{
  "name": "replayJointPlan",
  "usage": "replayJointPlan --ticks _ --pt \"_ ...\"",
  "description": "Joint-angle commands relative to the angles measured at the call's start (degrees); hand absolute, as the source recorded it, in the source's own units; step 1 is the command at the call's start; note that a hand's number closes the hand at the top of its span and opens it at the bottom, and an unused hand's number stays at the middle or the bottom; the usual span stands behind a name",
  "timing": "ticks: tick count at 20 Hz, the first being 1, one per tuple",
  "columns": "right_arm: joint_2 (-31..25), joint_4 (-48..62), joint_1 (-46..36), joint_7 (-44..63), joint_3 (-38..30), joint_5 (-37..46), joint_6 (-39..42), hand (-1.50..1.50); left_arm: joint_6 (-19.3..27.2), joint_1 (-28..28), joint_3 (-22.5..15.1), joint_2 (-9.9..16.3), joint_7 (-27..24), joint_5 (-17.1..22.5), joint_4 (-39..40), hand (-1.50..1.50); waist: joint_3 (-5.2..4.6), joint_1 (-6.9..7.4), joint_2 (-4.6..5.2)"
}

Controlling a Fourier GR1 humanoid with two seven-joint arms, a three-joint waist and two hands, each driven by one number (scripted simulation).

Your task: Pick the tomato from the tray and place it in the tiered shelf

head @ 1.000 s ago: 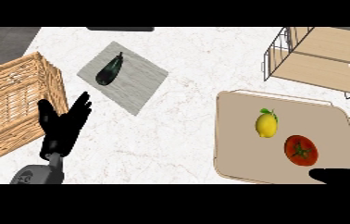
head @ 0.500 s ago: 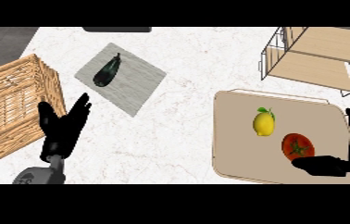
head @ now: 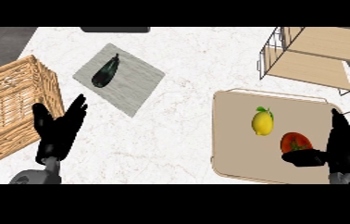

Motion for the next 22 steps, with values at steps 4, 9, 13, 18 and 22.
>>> replayJointPlan --ticks 4,9,13,18,22 --pt "5.24 3.12 -0.09 8.58 -1.04 5.64 2.02 -1.5 -1.01 -1.39 0.72 0.02 2.65 0.1 1.35 0.0 -0.18 -0.57 0.11" --pt "9.09 10.74 -4.62 2.94 -4.35 8.06 1.34 -1.5 -3.96 2.93 2.38 1.24 1.07 1.18 -0.91 0.0 -0.14 0.0 0.09" --pt "9.53 14.08 -3.85 -4.43 -9.19 7.36 0.16 -1.5 -3.05 1.66 3.12 -0.85 -1.87 -0.66 2.93 0.0 -0.15 -0.36 0.17" --pt "14.44 18.1 -4.96 -8.36 -9.17 9.88 0.36 -1.5 -2.82 -2.17 3.1 -3.4 -2.41 -2.75 7.29 0.0 -0.15 -0.53 0.19" --pt "12.54 19.11 -2.7 -13.01 -2.51 6.79 9.66 1.5 -3.13 1.53 1.73 -2.91 -0.24 -2.14 2.03 0.0 -0.13 -0.11 0.19"
